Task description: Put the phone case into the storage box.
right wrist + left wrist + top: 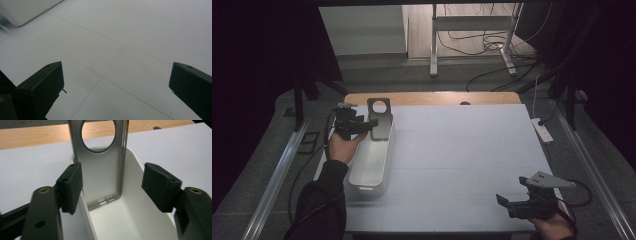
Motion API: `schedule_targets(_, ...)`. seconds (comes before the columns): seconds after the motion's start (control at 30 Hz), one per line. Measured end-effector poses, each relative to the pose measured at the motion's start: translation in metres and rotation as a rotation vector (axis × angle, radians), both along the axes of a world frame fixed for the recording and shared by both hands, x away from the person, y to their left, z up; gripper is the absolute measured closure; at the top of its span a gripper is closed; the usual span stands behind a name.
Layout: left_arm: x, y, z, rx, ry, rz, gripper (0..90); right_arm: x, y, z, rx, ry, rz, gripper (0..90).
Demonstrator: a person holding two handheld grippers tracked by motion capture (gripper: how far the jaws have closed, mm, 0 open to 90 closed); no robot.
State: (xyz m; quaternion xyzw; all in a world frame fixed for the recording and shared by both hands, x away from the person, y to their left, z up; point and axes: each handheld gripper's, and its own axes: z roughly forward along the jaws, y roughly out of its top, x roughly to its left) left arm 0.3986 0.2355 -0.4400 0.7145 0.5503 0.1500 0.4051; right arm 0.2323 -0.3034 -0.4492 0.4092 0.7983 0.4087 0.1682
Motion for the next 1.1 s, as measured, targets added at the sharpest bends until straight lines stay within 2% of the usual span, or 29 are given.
schedule_targets(0.23,-0.003,-0.001,0.0,0.011,-0.011,-0.018,20.7,0.0,0.0,0.0,0.002,-0.002,-0.002,0.1)
schedule_targets(0.53,-0.007,0.0,-0.003,0.021,0.004,-0.034,11.3,0.0,0.0,0.0,0.0,0.0,-0.003,0.0)
schedule_targets(0.7,-0.01,0.001,-0.003,0.008,0.002,-0.044,8.7,0.0,0.0,0.0,-0.001,0.001,-0.002,0.0)
schedule_targets(0.8,-0.012,0.001,-0.003,0.015,0.003,-0.042,7.6,0.0,0.0,0.0,0.0,0.0,-0.002,0.0)
schedule_targets(1.0,-0.016,0.001,-0.001,-0.013,-0.002,-0.069,6.0,0.0,0.001,0.0,-0.002,0.001,0.0,0.0)
schedule_targets(1.1,-0.018,0.001,0.0,-0.008,-0.006,-0.075,5.5,0.0,0.001,0.0,-0.001,0.0,-0.001,0.0)
